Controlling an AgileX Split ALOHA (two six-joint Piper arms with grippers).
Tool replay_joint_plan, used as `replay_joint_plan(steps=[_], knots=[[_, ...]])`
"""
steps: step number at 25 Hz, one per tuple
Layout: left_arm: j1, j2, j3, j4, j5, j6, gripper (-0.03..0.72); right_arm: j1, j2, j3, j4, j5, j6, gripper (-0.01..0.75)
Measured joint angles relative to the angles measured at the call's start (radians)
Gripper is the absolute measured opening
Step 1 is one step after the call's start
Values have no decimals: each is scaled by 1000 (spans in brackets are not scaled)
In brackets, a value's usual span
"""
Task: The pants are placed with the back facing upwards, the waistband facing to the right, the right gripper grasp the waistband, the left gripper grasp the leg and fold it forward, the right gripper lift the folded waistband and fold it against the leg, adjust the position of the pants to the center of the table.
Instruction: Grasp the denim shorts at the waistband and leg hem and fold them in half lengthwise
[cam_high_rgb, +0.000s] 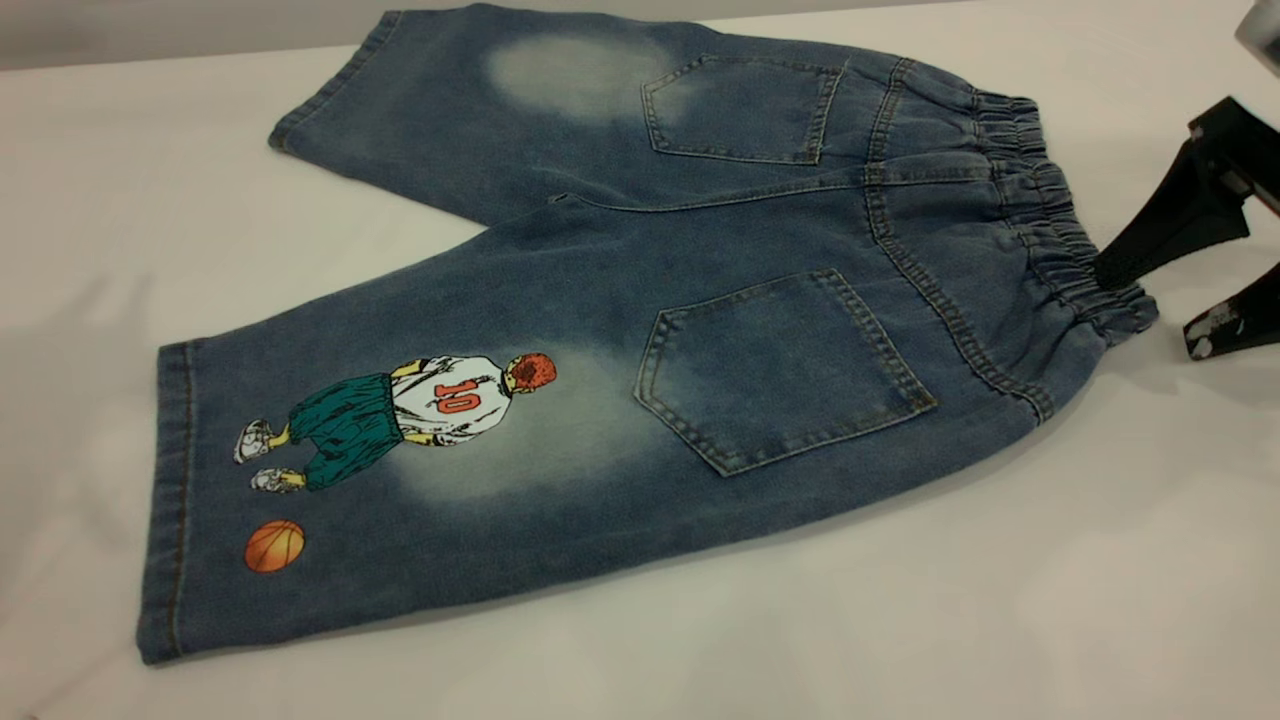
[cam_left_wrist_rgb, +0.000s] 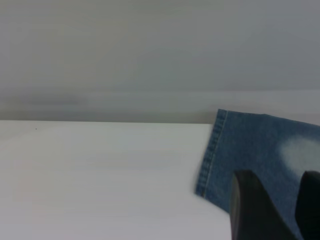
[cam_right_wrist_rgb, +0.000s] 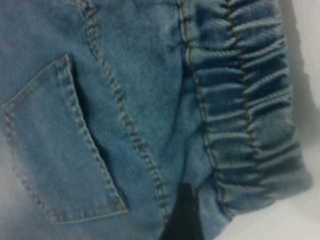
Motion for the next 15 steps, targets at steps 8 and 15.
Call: replay_joint_plan(steps=[8, 15], knots=[[0, 0, 0, 0, -7, 0, 241, 0, 41, 0, 103, 31, -98, 558], [0, 0, 0, 0, -14, 0, 241, 1, 51, 0, 135, 39, -140, 558]])
